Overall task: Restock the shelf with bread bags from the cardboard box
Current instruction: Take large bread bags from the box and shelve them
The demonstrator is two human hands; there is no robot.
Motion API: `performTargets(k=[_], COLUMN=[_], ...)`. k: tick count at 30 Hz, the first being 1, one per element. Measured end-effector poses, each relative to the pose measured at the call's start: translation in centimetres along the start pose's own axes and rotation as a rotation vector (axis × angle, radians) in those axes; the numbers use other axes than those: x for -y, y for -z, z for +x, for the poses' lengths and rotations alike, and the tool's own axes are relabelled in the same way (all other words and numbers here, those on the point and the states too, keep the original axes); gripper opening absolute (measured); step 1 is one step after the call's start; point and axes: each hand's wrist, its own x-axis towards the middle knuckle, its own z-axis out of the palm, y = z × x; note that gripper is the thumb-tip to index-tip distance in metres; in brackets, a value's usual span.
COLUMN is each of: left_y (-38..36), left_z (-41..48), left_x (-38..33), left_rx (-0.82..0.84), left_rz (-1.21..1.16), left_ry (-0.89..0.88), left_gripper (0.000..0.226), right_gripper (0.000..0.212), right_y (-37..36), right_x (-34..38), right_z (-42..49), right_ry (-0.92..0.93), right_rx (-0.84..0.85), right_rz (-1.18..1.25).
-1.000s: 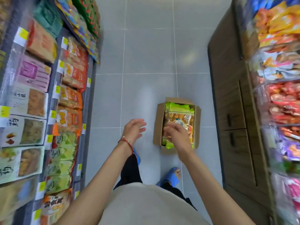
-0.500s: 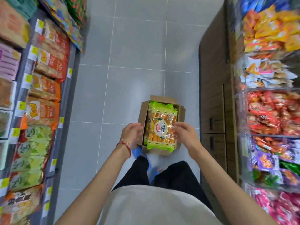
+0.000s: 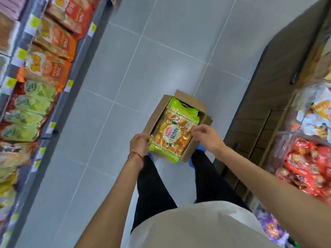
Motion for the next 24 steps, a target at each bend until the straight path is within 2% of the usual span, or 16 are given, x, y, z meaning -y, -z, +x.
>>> performTargets(k=[3, 7, 11, 14, 16, 21, 24], left_y=[-2.6, -5.1, -6.0, -6.6, -7.2, -9.3, -10.6], left_z=[1.2, 4.5, 9.6, 13.6, 16.6, 23.3, 26.4], left_x=[3.5, 8.3, 12.6, 15.6, 17.9, 20.1, 21.8], left_rx=[-0.051, -0.104, -0.094, -0.096, -0.149, -0.187, -0.163], left_rz=[-0.141, -0.241, -0.292, -0.203, -0.135, 0.115, 0.028], left_ry=[0.071, 0.116, 0.207, 0.244, 0.245, 0.261, 0.327], left_gripper=[0.014, 0.011, 0.018, 0.018, 0.008, 0.022, 0.078], right_gripper=[0.027, 0.014, 0.019, 0.029, 0.032, 0.056, 0.075], right_y=[1.6, 2.3, 1.8, 1.2, 0.4, -2.0, -3.3], right_x=[-1.0, -3.4, -5.0, -5.8, -6.5, -7.9, -8.7], right_z=[3.0, 8.3, 13.3, 17.4, 20.7, 28.4, 32.2], right_ry=[0.047, 0.055, 0.087, 0.068, 0.055, 0.043, 0.083], right_rx=[0.069, 0.091, 0.079, 0.082, 0.089, 0.067, 0.058], right_rz=[-0.178, -0.332, -0.451, -0.514, -0.546, -0.604, -0.634])
